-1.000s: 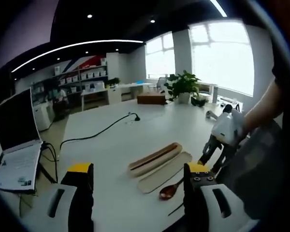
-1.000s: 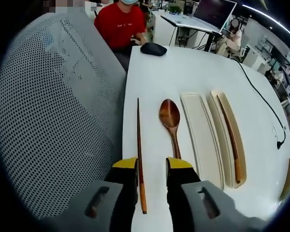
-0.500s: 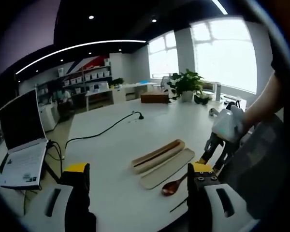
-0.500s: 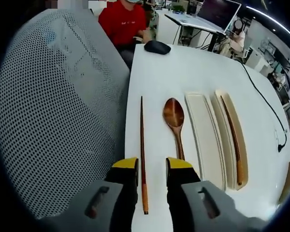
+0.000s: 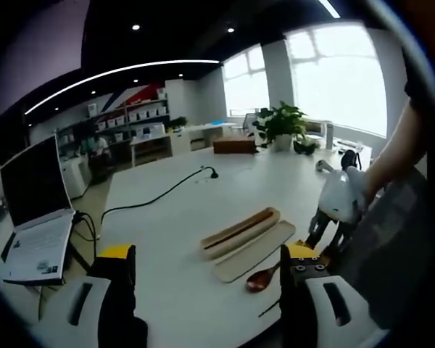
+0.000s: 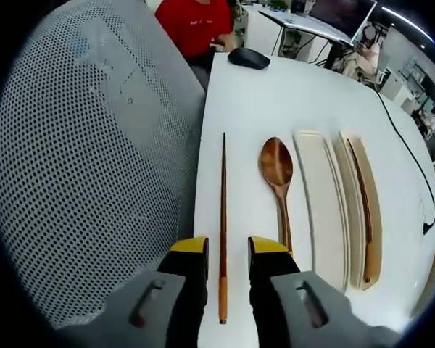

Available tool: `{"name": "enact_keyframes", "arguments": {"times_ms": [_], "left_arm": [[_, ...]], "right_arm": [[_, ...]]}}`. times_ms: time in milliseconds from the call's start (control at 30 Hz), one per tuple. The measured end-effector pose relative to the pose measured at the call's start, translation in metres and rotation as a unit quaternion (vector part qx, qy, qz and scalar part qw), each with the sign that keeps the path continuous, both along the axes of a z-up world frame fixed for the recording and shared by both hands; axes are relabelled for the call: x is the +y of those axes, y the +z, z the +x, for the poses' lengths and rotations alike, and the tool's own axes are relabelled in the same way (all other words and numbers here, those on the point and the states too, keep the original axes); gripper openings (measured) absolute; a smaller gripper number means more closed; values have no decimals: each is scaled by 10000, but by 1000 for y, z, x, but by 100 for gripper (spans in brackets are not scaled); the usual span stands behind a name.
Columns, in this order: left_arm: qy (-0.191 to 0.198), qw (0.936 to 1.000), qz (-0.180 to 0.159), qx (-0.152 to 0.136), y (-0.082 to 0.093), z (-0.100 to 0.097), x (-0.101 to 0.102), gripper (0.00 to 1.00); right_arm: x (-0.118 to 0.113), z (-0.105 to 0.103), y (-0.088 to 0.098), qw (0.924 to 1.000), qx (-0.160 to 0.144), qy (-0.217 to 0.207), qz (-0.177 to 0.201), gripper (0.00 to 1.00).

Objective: Arrange the utensils inside the cutlery case until each visible utensil rests in its matching compartment.

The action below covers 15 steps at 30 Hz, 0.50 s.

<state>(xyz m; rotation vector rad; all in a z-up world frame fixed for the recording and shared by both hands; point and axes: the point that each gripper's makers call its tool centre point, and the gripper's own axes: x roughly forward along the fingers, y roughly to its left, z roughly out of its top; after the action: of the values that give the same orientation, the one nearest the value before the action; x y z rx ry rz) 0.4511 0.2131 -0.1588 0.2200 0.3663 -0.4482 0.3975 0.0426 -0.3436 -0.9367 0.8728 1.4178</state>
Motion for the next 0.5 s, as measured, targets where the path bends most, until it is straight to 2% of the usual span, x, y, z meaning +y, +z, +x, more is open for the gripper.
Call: {"name": "enact_keyframes", "arguments": {"times_ms": [133,200,367,500], "left_arm": [[-9,10000,57,-11,0,0,0,84],[17,10000,69,-33,1,0,1,84],[20,9999,-77,-116,6,0,0,83],[2,9999,-3,-130,5,-1,-1,83]], "right_arm": [[3,-2,-8,9999,85,53,-79,17],[-1,3,-11,9994,-86,162,-303,15],[5,0,-13,9996,-4,109,-265,14],[5,-4,-19,9993,23,156,-338,14]]}}
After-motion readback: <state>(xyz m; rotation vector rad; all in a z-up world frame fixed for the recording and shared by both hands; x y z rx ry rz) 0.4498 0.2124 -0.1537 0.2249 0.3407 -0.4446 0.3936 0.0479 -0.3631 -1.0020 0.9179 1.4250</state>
